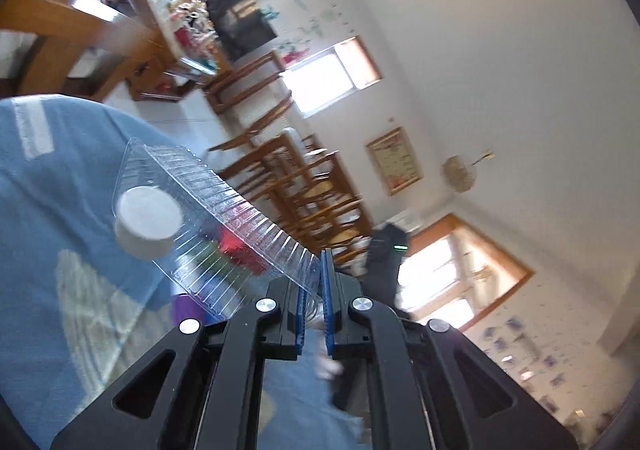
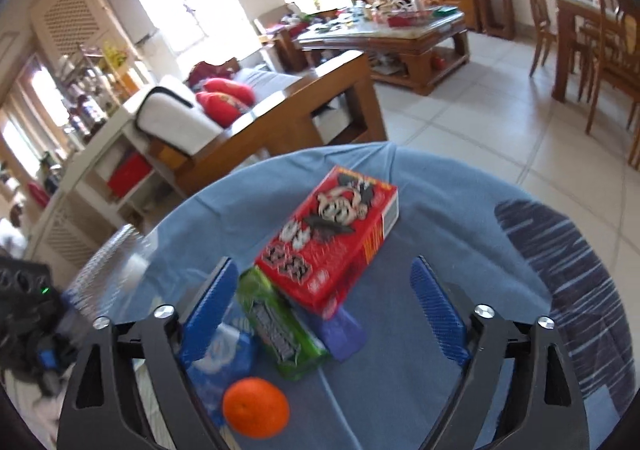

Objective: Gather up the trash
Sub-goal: 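Grasp the clear plastic tray with left tool while right tool grasps red snack box, then carry the tray and red box over the black bin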

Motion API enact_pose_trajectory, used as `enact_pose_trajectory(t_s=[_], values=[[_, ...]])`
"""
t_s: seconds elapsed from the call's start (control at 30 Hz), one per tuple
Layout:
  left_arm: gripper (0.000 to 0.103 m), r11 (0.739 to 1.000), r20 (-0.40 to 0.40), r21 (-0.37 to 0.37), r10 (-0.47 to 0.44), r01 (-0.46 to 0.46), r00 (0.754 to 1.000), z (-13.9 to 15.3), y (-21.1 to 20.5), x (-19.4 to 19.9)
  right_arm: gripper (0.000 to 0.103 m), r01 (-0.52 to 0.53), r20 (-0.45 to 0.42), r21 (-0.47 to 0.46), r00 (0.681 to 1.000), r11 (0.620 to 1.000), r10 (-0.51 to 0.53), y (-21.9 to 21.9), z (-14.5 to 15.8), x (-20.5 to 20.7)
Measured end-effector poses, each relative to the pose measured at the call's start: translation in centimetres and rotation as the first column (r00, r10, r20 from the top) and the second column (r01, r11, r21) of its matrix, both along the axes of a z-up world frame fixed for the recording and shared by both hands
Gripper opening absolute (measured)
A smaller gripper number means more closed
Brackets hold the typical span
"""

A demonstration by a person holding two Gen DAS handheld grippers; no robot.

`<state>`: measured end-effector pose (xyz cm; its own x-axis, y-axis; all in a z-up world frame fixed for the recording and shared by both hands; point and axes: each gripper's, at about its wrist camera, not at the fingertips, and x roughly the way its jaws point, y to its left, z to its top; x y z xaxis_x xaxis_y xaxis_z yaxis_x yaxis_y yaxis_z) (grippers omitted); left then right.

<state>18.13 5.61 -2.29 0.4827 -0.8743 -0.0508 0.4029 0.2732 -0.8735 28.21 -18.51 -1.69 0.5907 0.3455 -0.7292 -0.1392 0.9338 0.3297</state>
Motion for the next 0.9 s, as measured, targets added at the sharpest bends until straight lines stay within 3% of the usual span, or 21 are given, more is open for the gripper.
enact_pose_trajectory(t_s=[0.17, 0.23, 0.27, 0.4, 0.5, 0.73, 0.9], values=[[0.008, 0.986, 0.027, -0.145, -0.078, 0.081, 0.997, -0.1, 0.3, 0.4, 0.089, 0.055, -0.050, -0.070, 0.997, 0.996, -0.059, 2.1, -1.3, 2.0], [0.008, 0.975, 0.028, -0.195, -0.108, 0.112, 0.994, -0.3, 0.1, 0.6, 0.082, 0.066, -0.046, -0.120, 0.996, 0.991, -0.072, 2.7, -1.7, 2.1], [0.008, 0.972, 0.026, -0.203, -0.112, 0.115, 0.993, -0.4, 0.0, 0.6, 0.072, 0.060, -0.053, -0.133, 0.996, 0.989, -0.067, 3.0, -2.1, 2.1], [0.008, 0.978, 0.031, -0.176, -0.109, 0.113, 0.994, -0.1, -0.4, 0.6, 0.066, 0.050, -0.041, -0.159, 0.998, 0.986, -0.058, 3.0, -2.1, 1.6], [0.008, 0.985, 0.038, -0.133, -0.109, 0.113, 0.993, 0.5, -1.1, 0.2, 0.053, 0.054, -0.026, -0.140, 0.998, 0.989, -0.059, 2.8, -1.6, 0.8], [0.008, 0.996, 0.116, 0.053, -0.078, 0.072, 0.990, 2.7, -2.5, -1.5, 0.051, 0.067, 0.024, -0.060, 0.998, 0.996, -0.066, 0.4, 0.9, -3.9], [0.008, 0.971, 0.215, 0.238, -0.067, 0.014, 0.974, 4.9, -5.0, -4.0, 0.051, 0.068, 0.079, 0.045, 0.994, 0.997, -0.071, -1.8, 3.1, -9.2]])
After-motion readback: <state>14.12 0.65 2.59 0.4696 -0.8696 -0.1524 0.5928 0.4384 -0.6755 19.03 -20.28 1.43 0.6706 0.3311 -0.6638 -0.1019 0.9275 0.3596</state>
